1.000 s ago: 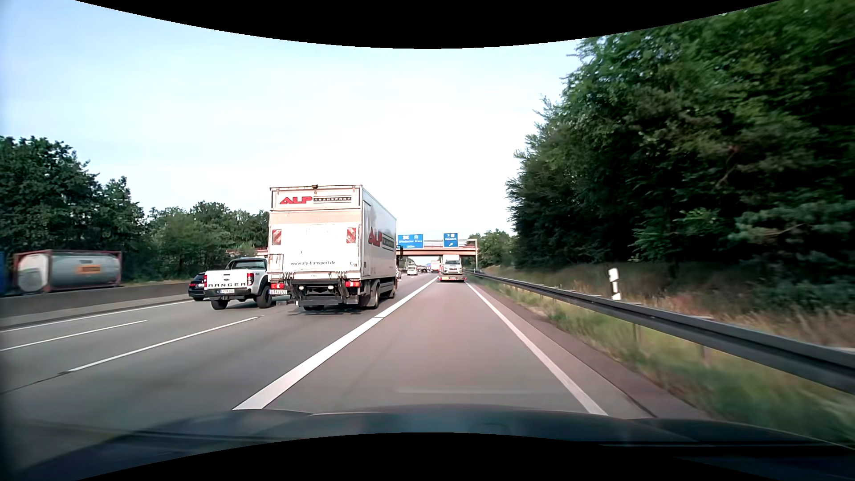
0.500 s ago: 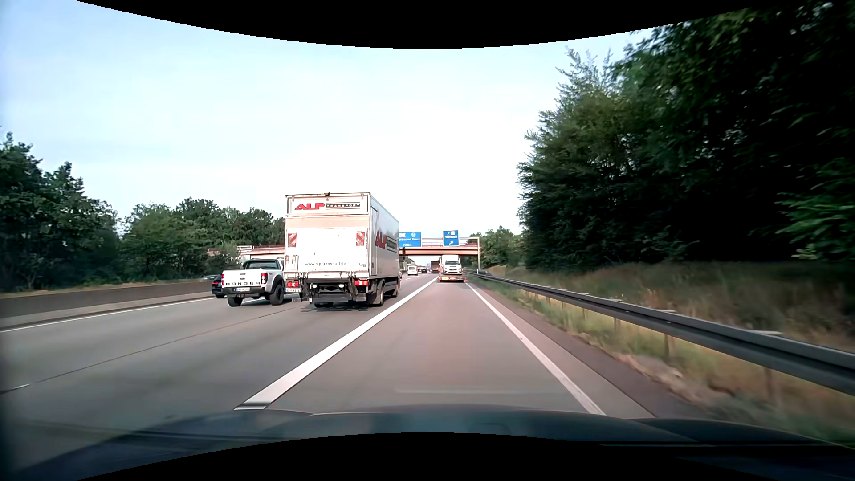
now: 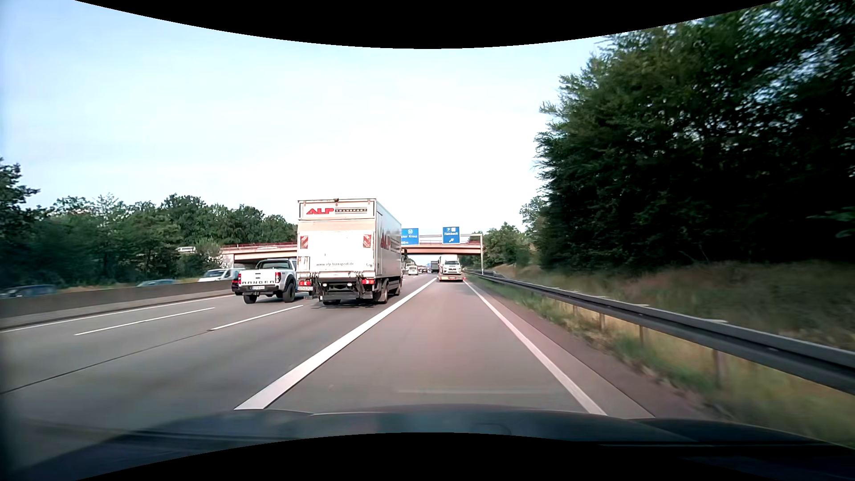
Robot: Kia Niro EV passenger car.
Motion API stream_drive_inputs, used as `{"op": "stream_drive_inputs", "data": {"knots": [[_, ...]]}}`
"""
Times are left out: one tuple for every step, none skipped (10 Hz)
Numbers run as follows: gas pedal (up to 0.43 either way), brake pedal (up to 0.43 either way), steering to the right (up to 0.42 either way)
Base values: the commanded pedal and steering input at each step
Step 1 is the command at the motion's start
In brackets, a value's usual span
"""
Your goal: Follow the waypoints while adhering to traffic rules and regulations
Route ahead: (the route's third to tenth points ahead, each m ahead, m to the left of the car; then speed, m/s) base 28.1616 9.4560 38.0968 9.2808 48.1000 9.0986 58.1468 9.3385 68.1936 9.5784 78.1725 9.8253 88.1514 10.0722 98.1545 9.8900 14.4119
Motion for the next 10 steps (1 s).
{"op": "stream_drive_inputs", "data": {"knots": [[0.079,0.000,-0.005],[0.079,0.000,-0.005],[0.079,0.000,-0.005],[0.079,0.000,-0.005],[0.079,0.000,-0.005],[0.079,0.000,-0.005],[0.079,0.000,-0.005],[0.079,0.000,-0.005],[0.079,0.000,-0.005],[0.079,0.000,-0.005]]}}
